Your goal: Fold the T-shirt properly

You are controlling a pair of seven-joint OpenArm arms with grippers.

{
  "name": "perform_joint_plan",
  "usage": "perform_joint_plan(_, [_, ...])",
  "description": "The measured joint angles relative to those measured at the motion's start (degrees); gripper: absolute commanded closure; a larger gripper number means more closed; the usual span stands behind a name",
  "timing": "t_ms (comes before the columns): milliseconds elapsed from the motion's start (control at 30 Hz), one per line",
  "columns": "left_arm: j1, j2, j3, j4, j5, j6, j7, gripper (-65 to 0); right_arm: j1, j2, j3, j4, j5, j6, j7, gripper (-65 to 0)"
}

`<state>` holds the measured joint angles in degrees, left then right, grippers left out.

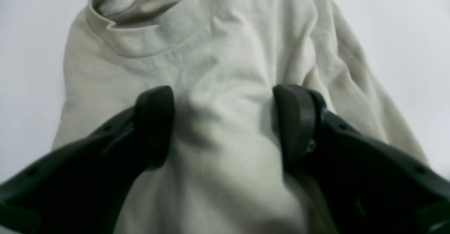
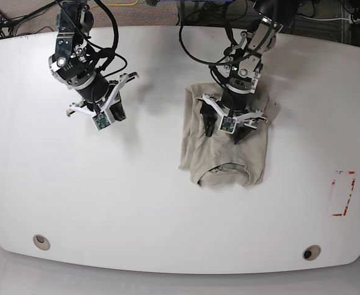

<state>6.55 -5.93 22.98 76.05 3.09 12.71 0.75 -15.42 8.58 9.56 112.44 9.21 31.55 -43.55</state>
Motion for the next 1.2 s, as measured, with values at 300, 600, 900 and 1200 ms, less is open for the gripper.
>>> perform_joint_plan(300, [5.55, -5.18, -15.32, 1.53, -3.17, -15.41, -4.22, -41.5, -0.79, 0.00, 0.09, 0.02, 0.00, 0.00, 0.02, -1.9])
perform_joint_plan(600, [9.31, -10.71, -35.01, 0.39, -4.39, -29.40, -2.99, -41.1, -1.81, -0.04, -0.17, 0.07, 0.00, 0.00, -0.04, -1.7])
perform_joint_plan(900, [8.87, -18.18, -44.00, -7.76, -6.25, -35.89, -2.95, -41.1, -3.32, -0.02, -0.20, 0.31, 0.00, 0.00, -0.09, -1.6])
perform_joint_plan(1200, [7.21, -22.86, -46.51, -12.31, -5.70, -37.51, -1.40, -41.3, -4.70, -0.02, -0.24, 0.50, 0.00, -0.02, 0.02, -1.6])
